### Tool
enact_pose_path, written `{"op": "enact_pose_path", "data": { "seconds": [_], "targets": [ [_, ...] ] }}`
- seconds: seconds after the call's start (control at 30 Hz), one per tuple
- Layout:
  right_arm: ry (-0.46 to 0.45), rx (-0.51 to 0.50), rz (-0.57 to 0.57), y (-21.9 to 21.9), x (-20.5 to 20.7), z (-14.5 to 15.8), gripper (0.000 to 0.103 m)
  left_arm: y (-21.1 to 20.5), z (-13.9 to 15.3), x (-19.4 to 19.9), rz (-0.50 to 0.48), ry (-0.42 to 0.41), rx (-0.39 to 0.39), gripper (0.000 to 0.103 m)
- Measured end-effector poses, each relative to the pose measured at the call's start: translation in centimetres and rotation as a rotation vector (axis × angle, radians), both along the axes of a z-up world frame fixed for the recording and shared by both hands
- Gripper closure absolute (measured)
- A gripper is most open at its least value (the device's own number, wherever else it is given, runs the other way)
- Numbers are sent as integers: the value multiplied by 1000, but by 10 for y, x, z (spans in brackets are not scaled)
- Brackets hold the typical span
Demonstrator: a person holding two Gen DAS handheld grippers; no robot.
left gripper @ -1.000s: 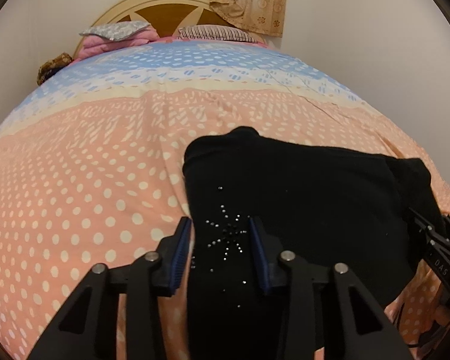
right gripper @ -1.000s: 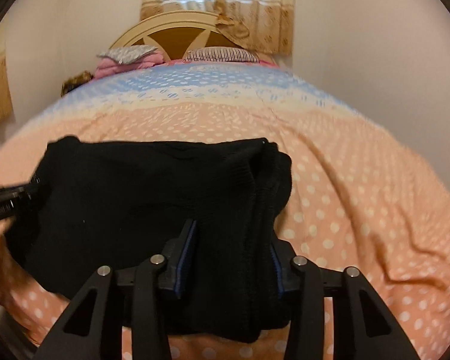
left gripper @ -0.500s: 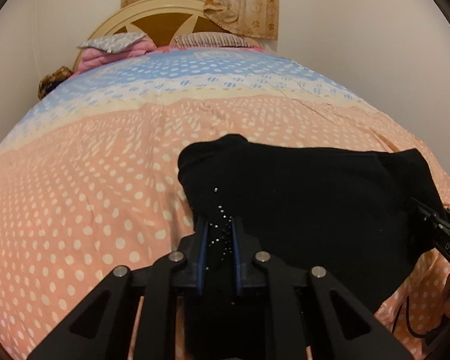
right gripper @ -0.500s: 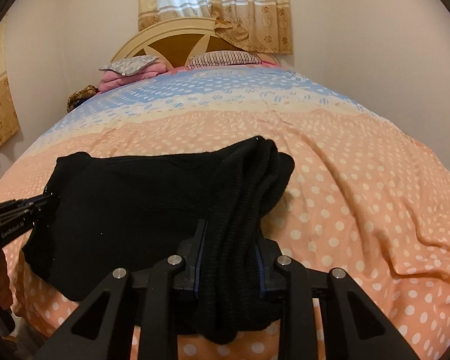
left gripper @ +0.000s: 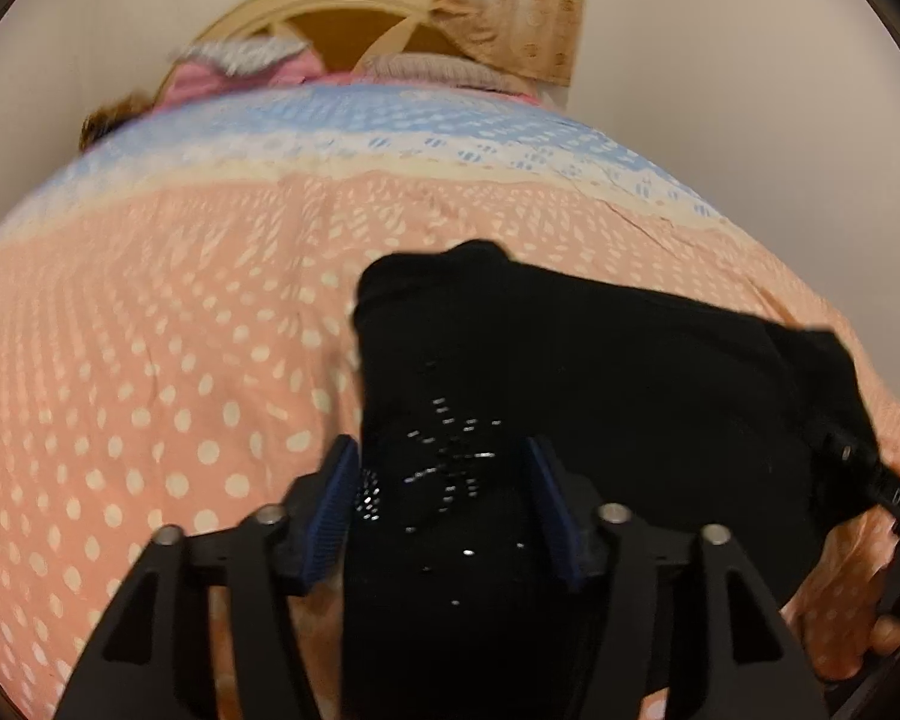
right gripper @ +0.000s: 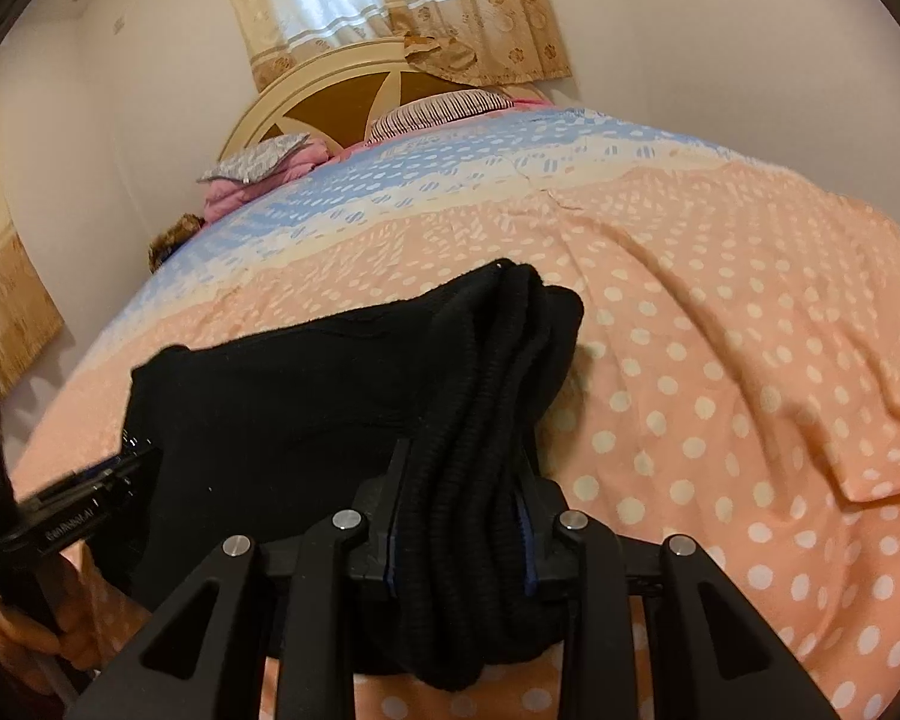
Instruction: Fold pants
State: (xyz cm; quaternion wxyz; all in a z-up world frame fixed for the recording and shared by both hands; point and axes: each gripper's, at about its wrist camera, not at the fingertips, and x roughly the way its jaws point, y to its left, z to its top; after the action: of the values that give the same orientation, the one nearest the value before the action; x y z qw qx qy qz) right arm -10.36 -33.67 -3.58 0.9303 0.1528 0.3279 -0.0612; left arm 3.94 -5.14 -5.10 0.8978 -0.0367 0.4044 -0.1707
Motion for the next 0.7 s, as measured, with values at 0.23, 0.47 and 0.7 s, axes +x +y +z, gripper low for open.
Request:
{"op": "enact_pose_path", "data": {
  "seconds": [0.23,0.47,0.7],
  "targets": [
    [-13,62,-2,-5,-2,-3,73,2,-1,-3,-19,-3,-51,52],
    [-4,59,3,-4,0,-1,73,1,2,-8,-70,-28,-74,78],
    [45,-6,-12,5,6,14,77,15,12,-6,-90,-24,-152,80]
  ]
}}
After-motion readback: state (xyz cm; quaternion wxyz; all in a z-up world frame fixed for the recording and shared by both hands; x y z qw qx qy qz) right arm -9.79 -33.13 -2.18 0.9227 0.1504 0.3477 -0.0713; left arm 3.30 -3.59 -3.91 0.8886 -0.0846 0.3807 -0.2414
